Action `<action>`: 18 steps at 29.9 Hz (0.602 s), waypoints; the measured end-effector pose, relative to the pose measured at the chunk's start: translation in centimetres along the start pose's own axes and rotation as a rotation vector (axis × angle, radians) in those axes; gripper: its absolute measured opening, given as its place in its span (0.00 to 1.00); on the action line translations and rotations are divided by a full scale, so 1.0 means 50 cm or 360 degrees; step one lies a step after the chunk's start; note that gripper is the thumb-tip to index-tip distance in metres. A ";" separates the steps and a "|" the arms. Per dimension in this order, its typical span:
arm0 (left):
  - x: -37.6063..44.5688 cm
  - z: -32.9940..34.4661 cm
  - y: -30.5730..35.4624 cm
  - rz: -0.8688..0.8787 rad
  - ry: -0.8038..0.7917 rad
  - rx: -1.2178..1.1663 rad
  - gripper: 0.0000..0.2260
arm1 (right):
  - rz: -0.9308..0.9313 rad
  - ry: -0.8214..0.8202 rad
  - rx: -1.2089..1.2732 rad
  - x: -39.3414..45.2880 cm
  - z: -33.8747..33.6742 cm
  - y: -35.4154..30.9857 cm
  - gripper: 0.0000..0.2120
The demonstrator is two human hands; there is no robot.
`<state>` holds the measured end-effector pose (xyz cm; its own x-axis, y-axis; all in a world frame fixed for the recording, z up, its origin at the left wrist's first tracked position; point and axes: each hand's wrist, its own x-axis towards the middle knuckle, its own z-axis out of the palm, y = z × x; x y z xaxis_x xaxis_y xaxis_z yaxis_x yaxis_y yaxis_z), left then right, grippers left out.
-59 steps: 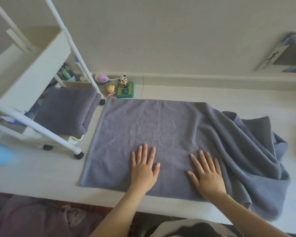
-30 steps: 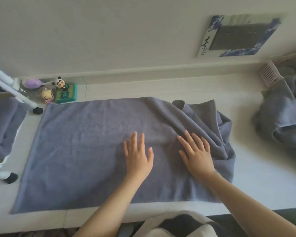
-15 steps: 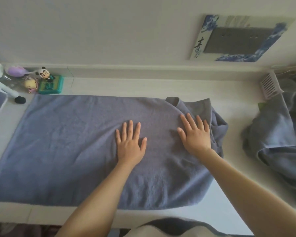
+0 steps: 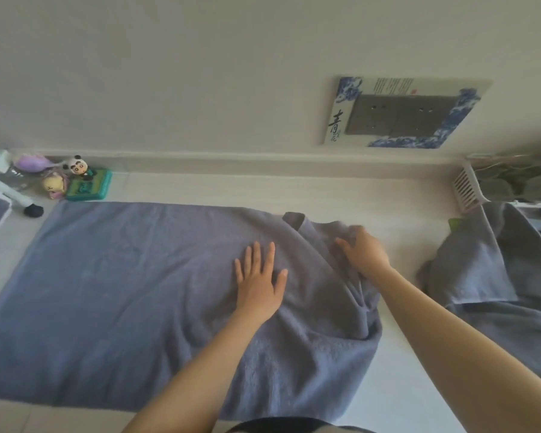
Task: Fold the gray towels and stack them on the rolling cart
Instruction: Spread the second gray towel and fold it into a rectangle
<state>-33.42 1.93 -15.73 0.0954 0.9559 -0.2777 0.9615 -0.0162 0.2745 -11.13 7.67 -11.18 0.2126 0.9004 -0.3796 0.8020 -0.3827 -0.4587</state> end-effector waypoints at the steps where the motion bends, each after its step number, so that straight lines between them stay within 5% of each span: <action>1: 0.001 0.004 -0.002 -0.0026 -0.0024 0.0062 0.29 | -0.0040 -0.0012 0.0002 0.000 -0.001 0.003 0.18; 5: 0.002 0.011 0.000 -0.0064 0.0018 0.0187 0.33 | -0.0069 0.0321 0.0249 -0.023 -0.059 0.017 0.11; 13: 0.012 0.023 0.003 -0.0081 0.0078 0.0152 0.34 | 0.0259 0.1157 0.0432 -0.085 -0.281 0.096 0.14; 15: 0.019 0.023 0.017 -0.0123 0.0103 0.0109 0.35 | 0.0297 0.1212 0.0417 -0.101 -0.314 0.114 0.14; 18: 0.020 0.008 0.051 -0.0178 0.0080 0.0072 0.38 | 0.0281 0.0856 0.0280 -0.111 -0.312 0.131 0.15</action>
<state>-30.77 2.71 -15.66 -0.0249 0.9660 -0.2575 0.9761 0.0791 0.2024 1.64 3.41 0.45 0.6243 0.7808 -0.0227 0.6338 -0.5233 -0.5695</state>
